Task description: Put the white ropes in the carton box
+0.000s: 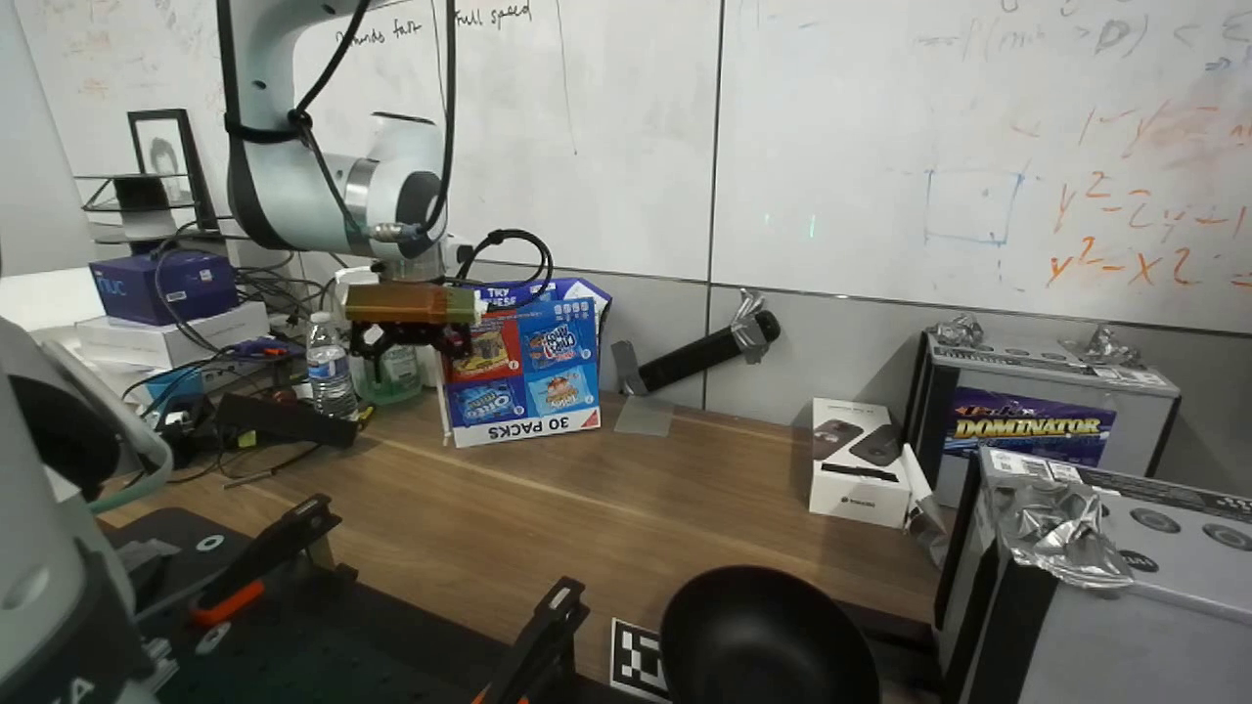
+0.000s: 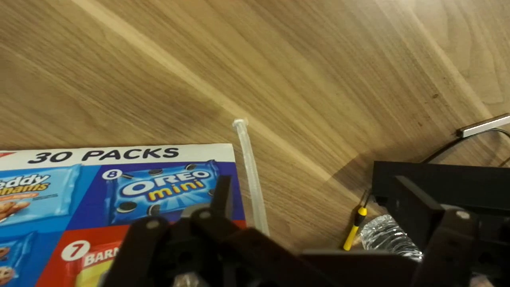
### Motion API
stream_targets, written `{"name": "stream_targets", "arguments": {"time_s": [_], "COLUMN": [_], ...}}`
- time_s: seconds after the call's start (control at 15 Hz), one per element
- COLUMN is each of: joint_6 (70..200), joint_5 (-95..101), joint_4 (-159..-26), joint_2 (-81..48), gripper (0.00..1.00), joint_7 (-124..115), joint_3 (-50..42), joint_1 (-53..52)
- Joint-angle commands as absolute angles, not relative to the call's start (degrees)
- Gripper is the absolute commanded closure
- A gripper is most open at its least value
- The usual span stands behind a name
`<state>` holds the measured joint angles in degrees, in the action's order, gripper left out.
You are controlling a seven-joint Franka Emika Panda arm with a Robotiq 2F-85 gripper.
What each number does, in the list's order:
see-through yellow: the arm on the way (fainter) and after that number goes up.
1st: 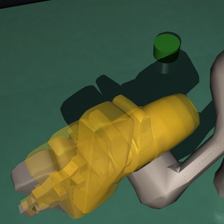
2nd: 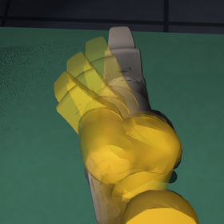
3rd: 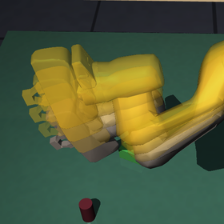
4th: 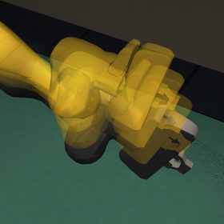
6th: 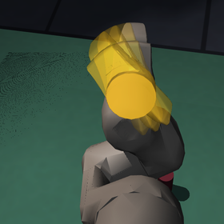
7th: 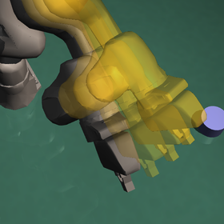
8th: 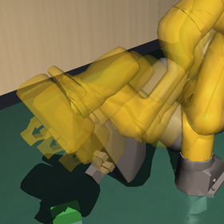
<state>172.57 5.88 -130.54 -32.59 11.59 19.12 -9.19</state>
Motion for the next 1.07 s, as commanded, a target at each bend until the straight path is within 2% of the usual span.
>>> {"name": "stream_targets", "arguments": {"time_s": [0.0, 1.0], "joint_6": [172.6, 171.2], "joint_5": [7.2, 8.1], "joint_4": [-126.9, -125.5], "joint_2": [-35.0, -35.4], "gripper": [0.00, 0.00], "joint_7": [12.5, 11.8], "joint_3": [17.8, 16.0], "joint_1": [-10.0, -12.4]}}
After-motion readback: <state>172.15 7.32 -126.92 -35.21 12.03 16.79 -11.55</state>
